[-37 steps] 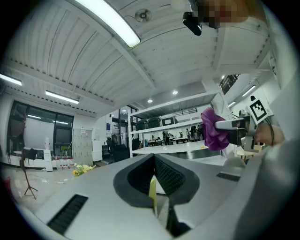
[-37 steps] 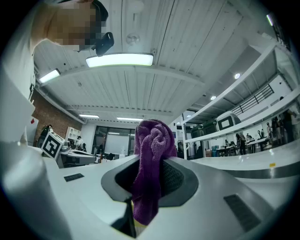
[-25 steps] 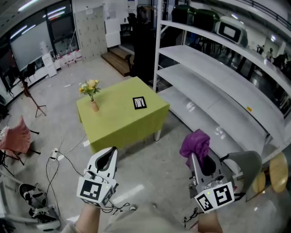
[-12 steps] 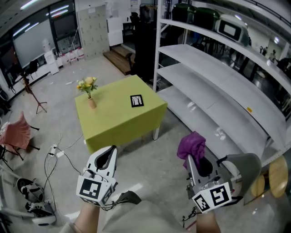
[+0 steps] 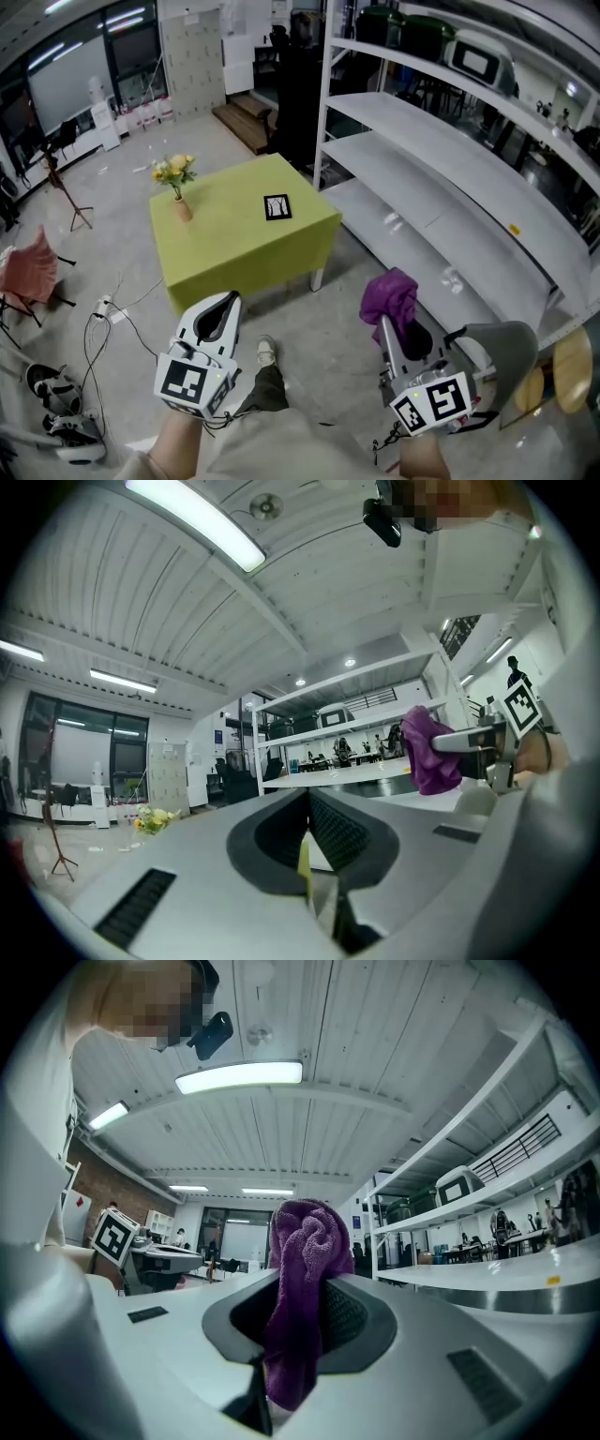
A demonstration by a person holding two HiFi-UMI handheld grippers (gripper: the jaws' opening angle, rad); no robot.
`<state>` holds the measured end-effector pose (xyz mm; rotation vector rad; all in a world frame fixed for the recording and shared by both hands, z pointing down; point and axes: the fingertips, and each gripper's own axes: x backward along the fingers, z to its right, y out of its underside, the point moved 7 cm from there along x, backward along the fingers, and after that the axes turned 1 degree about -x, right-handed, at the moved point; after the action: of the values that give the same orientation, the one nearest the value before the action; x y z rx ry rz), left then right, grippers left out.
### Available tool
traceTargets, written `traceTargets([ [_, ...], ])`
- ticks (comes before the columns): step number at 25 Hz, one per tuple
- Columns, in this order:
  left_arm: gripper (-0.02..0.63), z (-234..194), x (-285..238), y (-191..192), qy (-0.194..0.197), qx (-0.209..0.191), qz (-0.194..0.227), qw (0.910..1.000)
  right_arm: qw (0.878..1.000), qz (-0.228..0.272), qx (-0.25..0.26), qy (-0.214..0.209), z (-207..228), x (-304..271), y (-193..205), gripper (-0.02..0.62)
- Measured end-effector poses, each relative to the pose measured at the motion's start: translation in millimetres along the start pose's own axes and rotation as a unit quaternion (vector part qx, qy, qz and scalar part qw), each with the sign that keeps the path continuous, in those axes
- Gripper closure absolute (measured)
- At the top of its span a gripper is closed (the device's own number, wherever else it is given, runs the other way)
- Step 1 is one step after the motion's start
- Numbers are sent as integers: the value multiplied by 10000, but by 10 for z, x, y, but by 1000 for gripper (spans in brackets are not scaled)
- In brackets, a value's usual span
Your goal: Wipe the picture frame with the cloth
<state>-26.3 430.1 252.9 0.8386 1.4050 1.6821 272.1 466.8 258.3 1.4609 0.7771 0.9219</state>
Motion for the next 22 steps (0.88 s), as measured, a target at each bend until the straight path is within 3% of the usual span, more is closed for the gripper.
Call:
traceTargets([
  [10,598,-364,-503,206,22,47,-6,10000,10000,-74,-20,-62,178,-675,225,511],
  [22,598,-1259,-1546,449,200,91,-428,9988,9986,-479,-146,-167,496,-2140,431,511],
])
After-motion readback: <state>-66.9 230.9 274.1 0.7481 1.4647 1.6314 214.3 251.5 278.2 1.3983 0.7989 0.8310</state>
